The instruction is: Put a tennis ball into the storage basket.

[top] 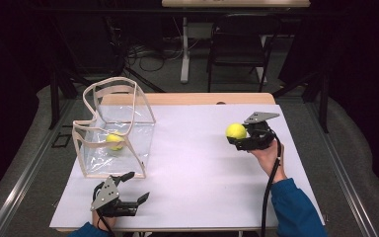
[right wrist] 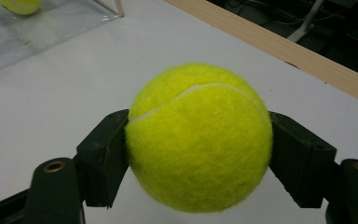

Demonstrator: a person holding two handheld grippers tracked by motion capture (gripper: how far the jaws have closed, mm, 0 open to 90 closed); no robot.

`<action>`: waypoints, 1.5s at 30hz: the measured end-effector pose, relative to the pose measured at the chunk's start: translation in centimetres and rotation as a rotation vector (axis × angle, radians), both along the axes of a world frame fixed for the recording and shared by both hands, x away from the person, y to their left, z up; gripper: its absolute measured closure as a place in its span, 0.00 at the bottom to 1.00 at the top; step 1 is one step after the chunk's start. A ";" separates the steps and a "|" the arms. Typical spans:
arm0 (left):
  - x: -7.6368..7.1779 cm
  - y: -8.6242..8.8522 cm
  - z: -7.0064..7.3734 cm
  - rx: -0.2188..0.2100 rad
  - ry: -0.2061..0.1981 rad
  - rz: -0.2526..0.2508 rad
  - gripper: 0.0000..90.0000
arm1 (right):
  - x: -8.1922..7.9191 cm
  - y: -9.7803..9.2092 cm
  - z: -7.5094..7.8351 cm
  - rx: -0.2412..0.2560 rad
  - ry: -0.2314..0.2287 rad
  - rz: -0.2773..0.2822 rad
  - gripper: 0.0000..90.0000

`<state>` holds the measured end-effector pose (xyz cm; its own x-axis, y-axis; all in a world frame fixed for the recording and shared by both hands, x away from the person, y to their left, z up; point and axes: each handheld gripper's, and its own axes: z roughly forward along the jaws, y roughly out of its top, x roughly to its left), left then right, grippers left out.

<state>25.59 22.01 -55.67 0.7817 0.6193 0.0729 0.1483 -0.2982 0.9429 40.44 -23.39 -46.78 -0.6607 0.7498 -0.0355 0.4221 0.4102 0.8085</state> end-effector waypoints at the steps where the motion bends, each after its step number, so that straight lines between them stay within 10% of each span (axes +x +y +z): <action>1: 0.0 0.0 0.0 0.001 -0.001 0.001 0.18 | 0.0 0.0 0.0 0.002 -0.001 0.001 0.29; 45: 0.3 -0.4 -0.1 0.009 0.002 -0.014 0.18 | -0.5 2.1 3.3 0.063 -0.073 0.073 0.29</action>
<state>25.93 21.65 -55.75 0.7906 0.6076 0.0765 0.1460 -0.3083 0.9400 39.93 -21.33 -43.51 -0.7113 0.7018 -0.0397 0.3317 0.3848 0.8613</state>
